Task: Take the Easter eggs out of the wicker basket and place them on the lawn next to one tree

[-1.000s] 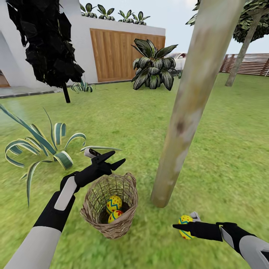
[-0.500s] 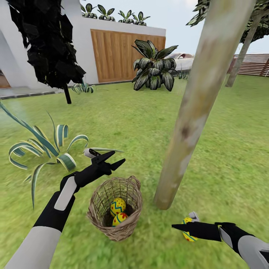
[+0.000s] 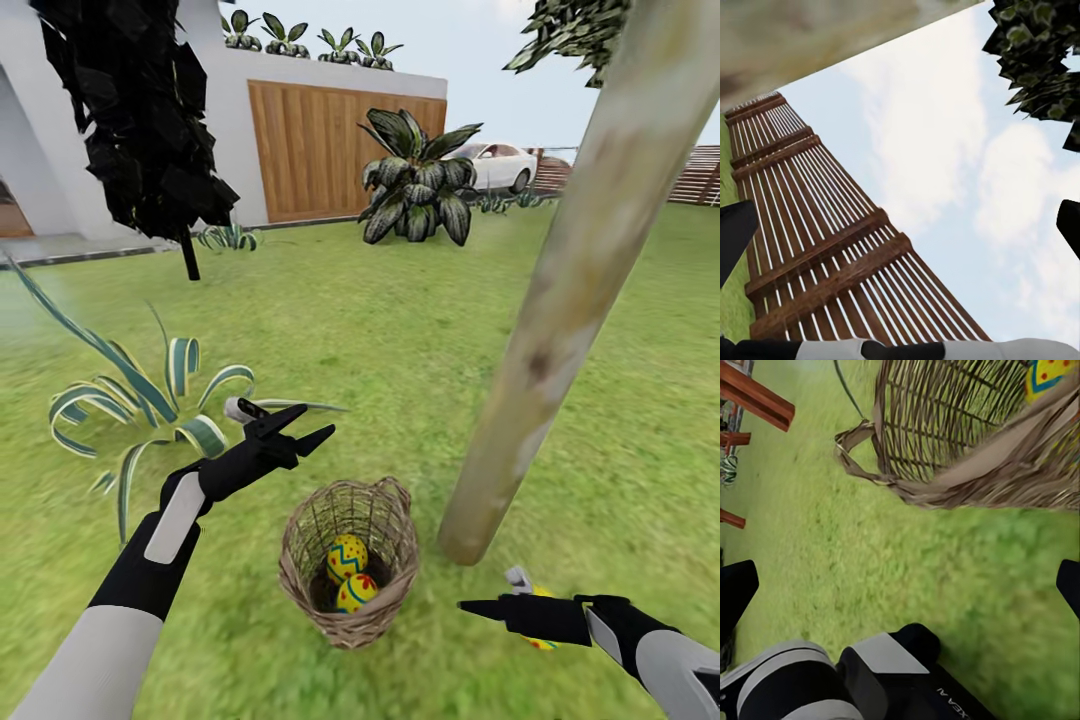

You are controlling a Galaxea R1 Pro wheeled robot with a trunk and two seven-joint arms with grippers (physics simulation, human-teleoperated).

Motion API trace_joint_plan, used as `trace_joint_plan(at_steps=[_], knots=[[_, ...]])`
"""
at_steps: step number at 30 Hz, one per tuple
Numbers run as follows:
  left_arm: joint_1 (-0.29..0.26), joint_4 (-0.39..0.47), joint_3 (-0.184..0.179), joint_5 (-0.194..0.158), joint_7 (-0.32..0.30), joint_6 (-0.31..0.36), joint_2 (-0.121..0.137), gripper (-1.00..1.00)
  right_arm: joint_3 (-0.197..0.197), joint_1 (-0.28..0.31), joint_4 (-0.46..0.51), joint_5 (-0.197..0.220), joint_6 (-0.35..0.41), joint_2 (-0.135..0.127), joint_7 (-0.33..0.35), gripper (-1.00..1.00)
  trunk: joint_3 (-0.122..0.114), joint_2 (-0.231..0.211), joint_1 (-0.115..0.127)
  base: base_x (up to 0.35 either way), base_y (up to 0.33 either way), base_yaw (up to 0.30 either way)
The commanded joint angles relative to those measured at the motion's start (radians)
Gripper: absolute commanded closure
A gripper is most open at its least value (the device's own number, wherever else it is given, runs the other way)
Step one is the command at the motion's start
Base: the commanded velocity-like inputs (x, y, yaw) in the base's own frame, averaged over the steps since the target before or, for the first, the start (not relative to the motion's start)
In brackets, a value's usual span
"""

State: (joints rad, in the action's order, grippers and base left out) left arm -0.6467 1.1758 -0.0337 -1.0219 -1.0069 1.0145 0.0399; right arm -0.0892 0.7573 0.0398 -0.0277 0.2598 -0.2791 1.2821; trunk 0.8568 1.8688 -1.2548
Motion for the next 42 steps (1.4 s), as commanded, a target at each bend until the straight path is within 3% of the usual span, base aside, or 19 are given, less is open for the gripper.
trace_joint_plan(at_steps=[1,10,15,21,36,39,42], knots=[[-0.001,-0.001,-0.002,-0.003,-0.002,0.004,0.001,-1.00,-0.006,0.000,0.000,-0.003,0.010,0.000,0.003,-1.00,-0.002,-0.007,0.004,-0.076,0.286,0.000],[-0.001,0.005,-0.003,-0.003,-0.002,0.003,0.002,-1.00,-0.007,0.000,0.000,-0.003,0.009,0.000,-0.001,-1.00,-0.031,-0.070,0.039,-0.040,0.152,0.000],[-0.001,0.013,-0.003,0.001,0.000,0.002,0.002,-1.00,-0.007,0.000,0.000,-0.003,0.008,0.001,-0.058,-1.00,-0.046,-0.105,0.058,-0.001,0.006,0.000],[-0.006,0.008,-0.003,0.001,0.001,0.002,0.002,-1.00,-0.007,0.000,0.000,-0.003,0.009,0.001,-0.067,-1.00,-0.065,-0.147,0.081,0.008,-0.019,0.000],[-0.004,-0.004,-0.005,-0.004,-0.004,0.003,0.002,-1.00,-0.007,0.000,0.000,-0.003,0.009,0.001,-0.069,-1.00,-0.106,-0.238,0.131,0.210,-0.055,0.000],[0.002,-0.048,0.000,-0.019,-0.039,0.002,0.006,-1.00,-0.007,0.000,0.000,-0.003,0.009,0.001,-0.069,-1.00,-0.106,-0.238,0.131,0.075,-0.002,0.000],[0.004,-0.111,0.006,-0.037,-0.129,0.000,0.009,-1.00,-0.007,0.000,0.000,-0.003,0.009,0.001,-0.069,-1.00,-0.106,-0.238,0.131,0.016,0.000,0.000]])
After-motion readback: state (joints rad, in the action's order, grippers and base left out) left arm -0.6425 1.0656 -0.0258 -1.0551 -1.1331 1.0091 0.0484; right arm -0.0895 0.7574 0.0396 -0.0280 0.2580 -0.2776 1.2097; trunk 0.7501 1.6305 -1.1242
